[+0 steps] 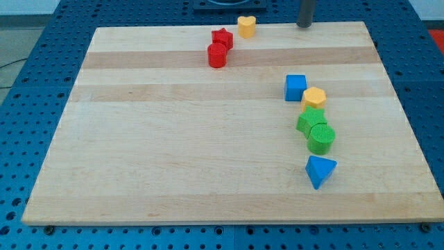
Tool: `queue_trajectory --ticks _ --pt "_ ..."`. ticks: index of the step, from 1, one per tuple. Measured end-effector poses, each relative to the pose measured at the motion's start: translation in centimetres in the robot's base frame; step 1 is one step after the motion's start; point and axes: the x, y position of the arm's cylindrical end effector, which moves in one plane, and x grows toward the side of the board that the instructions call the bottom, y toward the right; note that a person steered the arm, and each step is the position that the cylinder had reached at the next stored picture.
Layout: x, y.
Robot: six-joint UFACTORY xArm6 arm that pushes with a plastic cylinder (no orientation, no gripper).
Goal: Move your arm to the top of the blue cube
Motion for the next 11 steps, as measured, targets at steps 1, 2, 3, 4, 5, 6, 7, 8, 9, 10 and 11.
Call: queue_trajectory --ticks 1,2,3,4,5,6,7,8,9,10,11 --pt "0.1 -0.2" --pt "0.1 -0.4" --pt "0.1 -0.6" --pt "0.0 -0.7" --pt "0.1 -0.8" --pt "0.1 -1.3" --pt "0.0 -1.5" --pt "0.0 -1.5" --pt "0.5 -1.7" --pt "6.1 -1.7" --pt "11.9 -2.8"
